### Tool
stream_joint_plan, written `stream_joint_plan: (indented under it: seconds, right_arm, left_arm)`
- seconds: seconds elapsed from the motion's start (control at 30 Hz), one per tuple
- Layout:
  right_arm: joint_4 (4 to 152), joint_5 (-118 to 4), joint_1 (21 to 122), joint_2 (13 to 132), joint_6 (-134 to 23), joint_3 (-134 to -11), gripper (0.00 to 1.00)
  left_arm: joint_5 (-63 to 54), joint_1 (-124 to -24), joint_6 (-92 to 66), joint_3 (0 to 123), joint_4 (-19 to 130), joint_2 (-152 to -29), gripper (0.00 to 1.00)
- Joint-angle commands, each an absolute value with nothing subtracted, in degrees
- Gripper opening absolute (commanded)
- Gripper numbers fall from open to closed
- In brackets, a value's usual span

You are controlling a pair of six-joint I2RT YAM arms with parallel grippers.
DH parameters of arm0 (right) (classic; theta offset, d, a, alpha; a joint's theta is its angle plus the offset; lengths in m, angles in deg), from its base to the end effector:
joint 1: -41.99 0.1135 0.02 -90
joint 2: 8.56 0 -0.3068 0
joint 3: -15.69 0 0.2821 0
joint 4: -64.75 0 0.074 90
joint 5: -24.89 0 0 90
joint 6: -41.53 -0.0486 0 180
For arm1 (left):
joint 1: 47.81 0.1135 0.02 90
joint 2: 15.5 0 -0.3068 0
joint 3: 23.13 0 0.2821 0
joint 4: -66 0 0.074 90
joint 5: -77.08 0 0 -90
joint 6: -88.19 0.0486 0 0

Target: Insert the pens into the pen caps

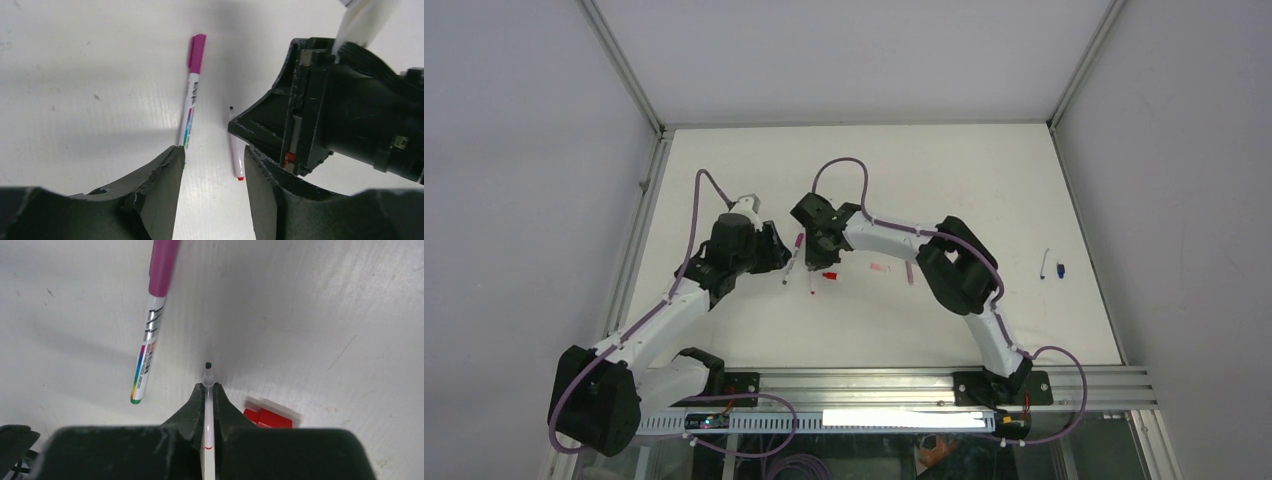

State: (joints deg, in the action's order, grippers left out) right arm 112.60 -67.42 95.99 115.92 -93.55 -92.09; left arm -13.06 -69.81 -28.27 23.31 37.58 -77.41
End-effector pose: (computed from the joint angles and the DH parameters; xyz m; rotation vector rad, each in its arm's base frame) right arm 0.3052 0.4167 0.1747 -0.2043 2.7821 0.4428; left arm 0.2187 -0.0882 0.2239 -0.0936 2.3729 -0.4122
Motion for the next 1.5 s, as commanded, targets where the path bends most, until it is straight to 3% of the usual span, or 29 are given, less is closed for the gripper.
stream_joint_plan:
  seconds: [0.0,0.7,1.47]
  right_arm:
    - [107.9,-69.37,96.23,108.07,-90.77,-90.31,0.0]
    - [102.02,-73.64,95.32,97.78,-88.35,-85.47,0.0]
    - [100.12,-71.25,95.31,96.56,-90.03,-83.47,0.0]
  left_arm:
    - [-8.16,-69.17,-29.86,20.98,43.54,-72.63,0.51]
    - [7.56,-69.17,-34.49,15.68,59.58,-75.23,0.54]
    - [8.9,-69.17,-36.34,14.74,68.49,-82.47,0.5]
